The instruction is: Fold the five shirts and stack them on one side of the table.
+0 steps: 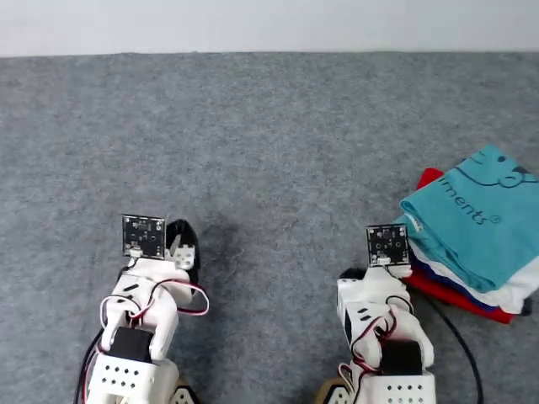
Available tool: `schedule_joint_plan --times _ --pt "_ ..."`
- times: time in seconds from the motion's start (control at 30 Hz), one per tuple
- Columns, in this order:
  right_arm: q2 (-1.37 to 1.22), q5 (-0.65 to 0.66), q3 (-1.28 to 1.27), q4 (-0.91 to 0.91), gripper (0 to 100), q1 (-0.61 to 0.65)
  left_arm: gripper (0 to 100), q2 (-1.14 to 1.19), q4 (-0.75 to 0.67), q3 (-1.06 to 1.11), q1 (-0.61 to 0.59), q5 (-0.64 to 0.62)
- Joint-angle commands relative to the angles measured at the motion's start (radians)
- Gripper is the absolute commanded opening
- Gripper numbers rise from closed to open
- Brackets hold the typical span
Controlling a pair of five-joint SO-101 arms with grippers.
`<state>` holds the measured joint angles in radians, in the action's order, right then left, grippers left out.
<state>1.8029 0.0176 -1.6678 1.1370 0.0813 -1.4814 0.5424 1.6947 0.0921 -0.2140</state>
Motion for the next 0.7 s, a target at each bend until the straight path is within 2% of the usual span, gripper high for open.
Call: schedule_joint_plan --times 0.0,0.1,0.2,0.37,0.47,0.67 --pt "-0.008 0.006 -0.015 0.030 0.9 -0.013 1 -0.017 0.077 -0.005 0.003 0.006" --pt "-0.010 0.003 -0.015 0.053 0.9 -0.008 1 -0.018 0.130 -0.005 0.006 0.006" --pt "0.001 0.006 -0.015 0.173 0.9 -0.010 1 -0.021 0.144 -0.005 0.002 0.011" --pt "-0.001 0.005 -0.015 0.165 0.9 -0.013 1 -0.023 0.253 -0.005 0.000 0.011" --pt "-0.001 0.005 -0.015 0.165 0.9 -0.018 1 -0.023 0.256 -0.005 0.000 0.008" --pt "0.001 0.002 -0.012 0.166 0.9 -0.168 1 -0.023 0.255 -0.005 0.006 0.006"
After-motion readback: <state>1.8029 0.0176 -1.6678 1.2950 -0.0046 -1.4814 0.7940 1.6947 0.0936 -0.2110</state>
